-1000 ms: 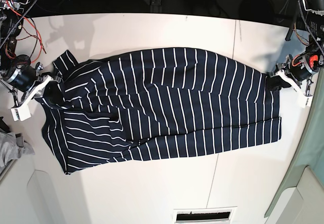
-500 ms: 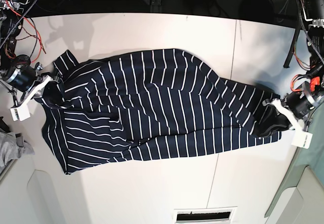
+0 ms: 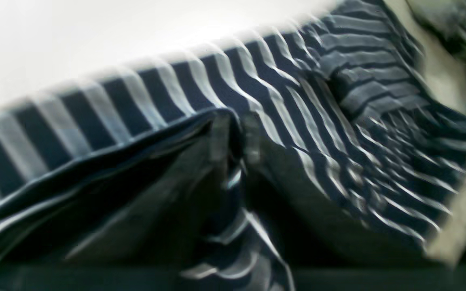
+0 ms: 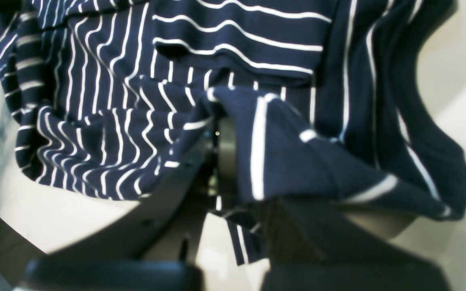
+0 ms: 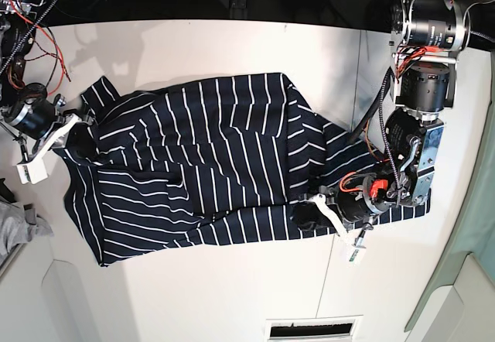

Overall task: Layout the t-shirt on the table in an organized manner, then fold the t-shirt properly
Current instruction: 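Grasp the shirt hem with the left gripper and drag it inward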

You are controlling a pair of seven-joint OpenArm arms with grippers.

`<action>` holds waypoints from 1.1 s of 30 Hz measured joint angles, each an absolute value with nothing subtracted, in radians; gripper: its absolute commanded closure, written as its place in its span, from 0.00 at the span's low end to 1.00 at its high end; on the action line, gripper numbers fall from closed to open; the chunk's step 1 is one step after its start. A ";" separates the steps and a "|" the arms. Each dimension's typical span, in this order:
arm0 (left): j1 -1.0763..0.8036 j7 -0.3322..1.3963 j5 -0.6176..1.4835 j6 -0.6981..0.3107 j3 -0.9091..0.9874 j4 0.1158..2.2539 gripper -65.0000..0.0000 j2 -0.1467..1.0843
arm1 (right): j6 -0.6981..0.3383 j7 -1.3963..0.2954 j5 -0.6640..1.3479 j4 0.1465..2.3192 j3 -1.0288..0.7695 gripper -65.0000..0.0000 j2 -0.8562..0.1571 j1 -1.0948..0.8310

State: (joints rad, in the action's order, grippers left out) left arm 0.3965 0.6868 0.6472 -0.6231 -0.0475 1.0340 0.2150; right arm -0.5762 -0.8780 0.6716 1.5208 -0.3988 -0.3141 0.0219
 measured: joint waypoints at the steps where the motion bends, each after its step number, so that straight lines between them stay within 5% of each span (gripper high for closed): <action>1: 0.397 0.725 0.691 -0.639 -0.049 1.035 0.54 0.215 | -0.576 -0.878 0.672 1.521 -0.399 1.00 -0.315 0.022; 11: 0.391 0.849 0.934 -0.683 -0.046 1.076 0.49 0.311 | -0.576 -0.879 0.672 1.521 -0.399 1.00 -0.315 0.022; 17: 0.377 0.887 1.022 -0.683 -0.047 1.081 0.49 0.266 | -0.576 -0.879 0.672 1.521 -0.399 1.00 -0.315 0.022; 22: 0.372 0.851 0.883 -0.686 -0.044 1.082 0.49 0.259 | -0.576 -0.879 0.672 1.510 -0.399 1.00 -0.315 0.022; 27: 0.281 0.625 0.628 -0.685 -0.016 1.082 0.49 0.263 | -0.576 -0.878 0.674 1.472 -0.399 1.00 -0.315 0.022; 33: 0.266 0.530 0.508 -0.498 -0.013 1.078 0.49 0.261 | -0.576 -0.879 0.680 1.446 -0.399 1.00 -0.315 0.022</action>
